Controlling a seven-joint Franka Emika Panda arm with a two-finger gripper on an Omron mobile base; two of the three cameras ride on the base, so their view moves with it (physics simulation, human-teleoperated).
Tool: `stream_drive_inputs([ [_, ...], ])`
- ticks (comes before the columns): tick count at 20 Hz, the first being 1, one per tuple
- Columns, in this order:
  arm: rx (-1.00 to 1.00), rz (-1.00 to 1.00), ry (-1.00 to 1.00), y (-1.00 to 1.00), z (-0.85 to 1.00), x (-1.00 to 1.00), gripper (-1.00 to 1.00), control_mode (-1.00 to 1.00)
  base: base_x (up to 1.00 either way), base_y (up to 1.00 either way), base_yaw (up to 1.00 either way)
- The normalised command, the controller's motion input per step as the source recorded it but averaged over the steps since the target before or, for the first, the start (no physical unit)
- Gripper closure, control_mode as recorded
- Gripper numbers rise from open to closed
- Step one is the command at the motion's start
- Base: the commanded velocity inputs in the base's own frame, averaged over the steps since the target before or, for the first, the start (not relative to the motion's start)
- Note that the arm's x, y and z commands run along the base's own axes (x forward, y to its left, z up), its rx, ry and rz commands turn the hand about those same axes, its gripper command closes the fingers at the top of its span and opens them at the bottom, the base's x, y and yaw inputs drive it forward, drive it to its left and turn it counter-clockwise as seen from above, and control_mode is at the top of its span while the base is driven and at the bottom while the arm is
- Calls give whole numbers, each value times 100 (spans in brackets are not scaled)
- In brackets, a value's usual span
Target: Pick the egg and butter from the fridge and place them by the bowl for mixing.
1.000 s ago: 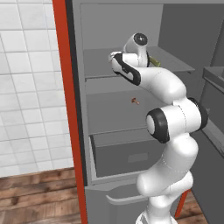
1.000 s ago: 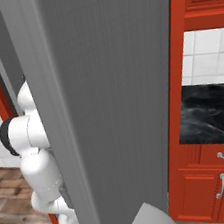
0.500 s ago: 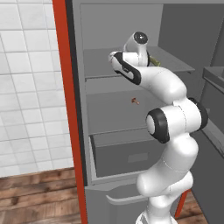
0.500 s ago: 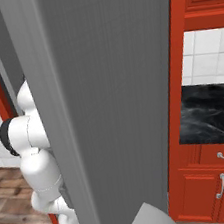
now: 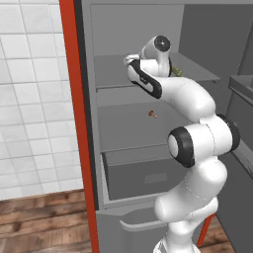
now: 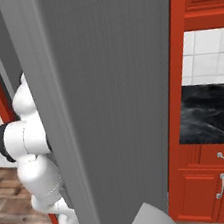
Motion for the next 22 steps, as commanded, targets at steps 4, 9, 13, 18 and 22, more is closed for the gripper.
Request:
stream_drive_inputs([
  [4,-1,0,-47,0,22,-96,100,-100,0,0,0],
  [9,5,-4,-23,0,51,-100,100,-100,0,0,0],
  [13,18,-7,1,0,86,-100,100,-100,0,0,0],
  [18,15,-10,17,0,40,-100,100,-100,0,0,0],
  [22,1,-9,38,0,-51,-100,100,-100,0,0,0],
])
